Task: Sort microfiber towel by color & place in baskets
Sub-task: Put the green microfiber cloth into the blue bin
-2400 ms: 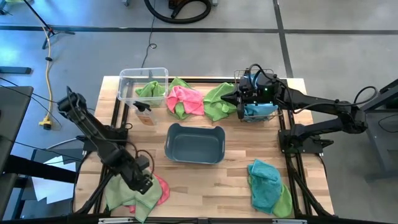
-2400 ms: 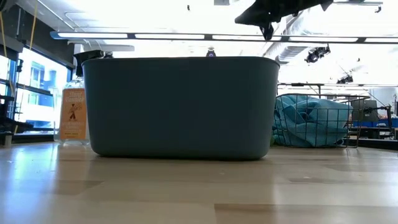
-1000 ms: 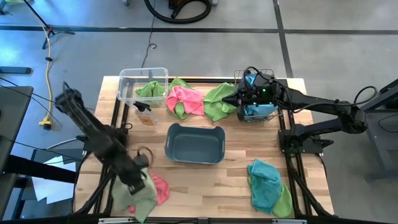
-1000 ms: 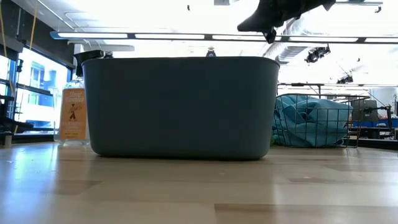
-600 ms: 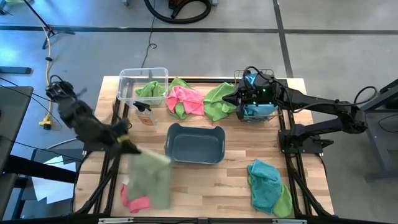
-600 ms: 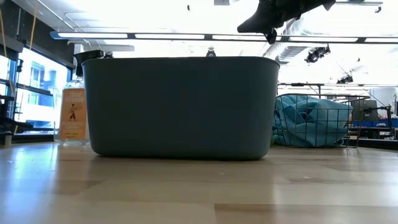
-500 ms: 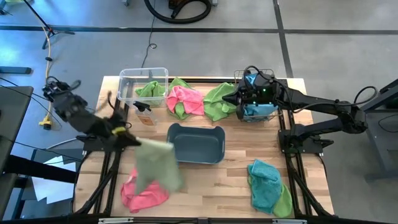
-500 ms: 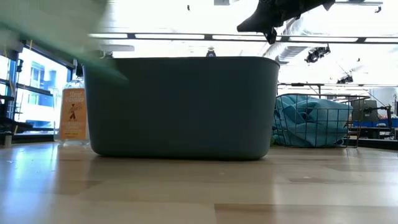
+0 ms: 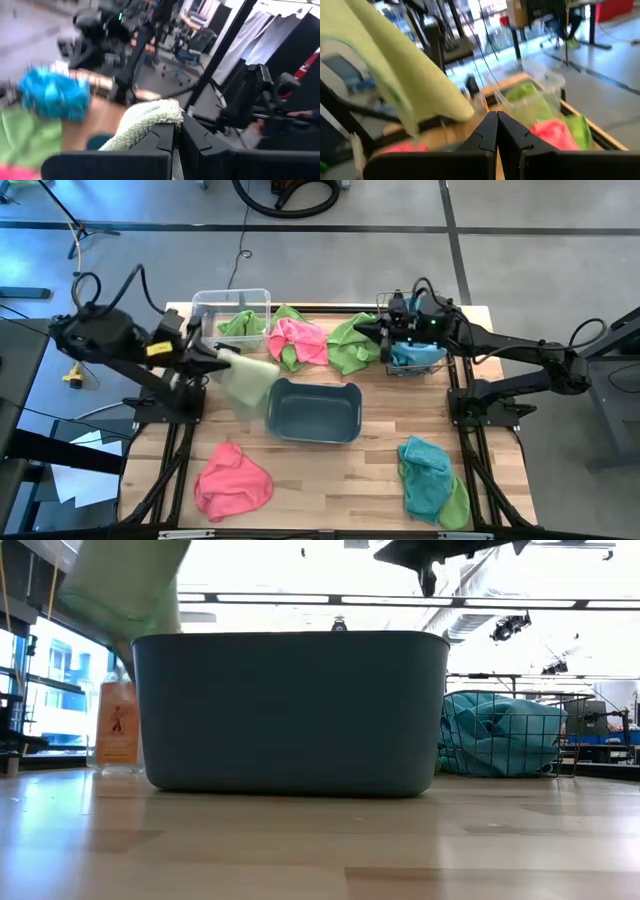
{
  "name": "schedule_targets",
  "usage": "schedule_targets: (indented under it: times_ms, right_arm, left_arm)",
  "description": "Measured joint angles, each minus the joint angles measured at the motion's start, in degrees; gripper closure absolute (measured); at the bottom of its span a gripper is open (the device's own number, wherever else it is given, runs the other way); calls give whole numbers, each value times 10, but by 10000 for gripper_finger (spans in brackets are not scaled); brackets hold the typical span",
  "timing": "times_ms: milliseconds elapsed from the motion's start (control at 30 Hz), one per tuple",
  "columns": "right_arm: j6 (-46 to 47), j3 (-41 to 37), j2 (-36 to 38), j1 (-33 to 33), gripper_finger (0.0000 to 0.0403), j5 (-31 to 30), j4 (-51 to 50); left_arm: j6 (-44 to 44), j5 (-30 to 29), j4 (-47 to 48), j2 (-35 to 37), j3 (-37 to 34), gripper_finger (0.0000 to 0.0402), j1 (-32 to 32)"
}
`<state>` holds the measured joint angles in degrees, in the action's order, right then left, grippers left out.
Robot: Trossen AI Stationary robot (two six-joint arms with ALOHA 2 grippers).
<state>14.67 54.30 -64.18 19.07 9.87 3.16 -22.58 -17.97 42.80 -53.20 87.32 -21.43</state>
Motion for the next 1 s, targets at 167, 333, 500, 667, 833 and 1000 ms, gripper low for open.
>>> schedule_targets:
  times_ms: [167,333,500,667,833,1000]
  right_arm:
    - [-3,0,0,-12,400,2,82]
    - [-20,0,0,-37,399,2,142]
    - [-16,2,0,-66,364,-2,148]
    - [-39,44,-13,-102,280,-57,112]
    - [-98,115,-53,-125,176,-130,36]
    - [-136,164,-88,-134,114,-139,12]
  left_arm:
    - [117,104,-89,-34,2,401,97]
    - [188,197,-110,-68,2,401,195]
    - [241,254,-118,-99,2,401,281]
    - [261,321,-169,-127,2,401,351]
    - [248,373,-204,-148,2,401,382]
    - [248,395,-204,-149,2,401,384]
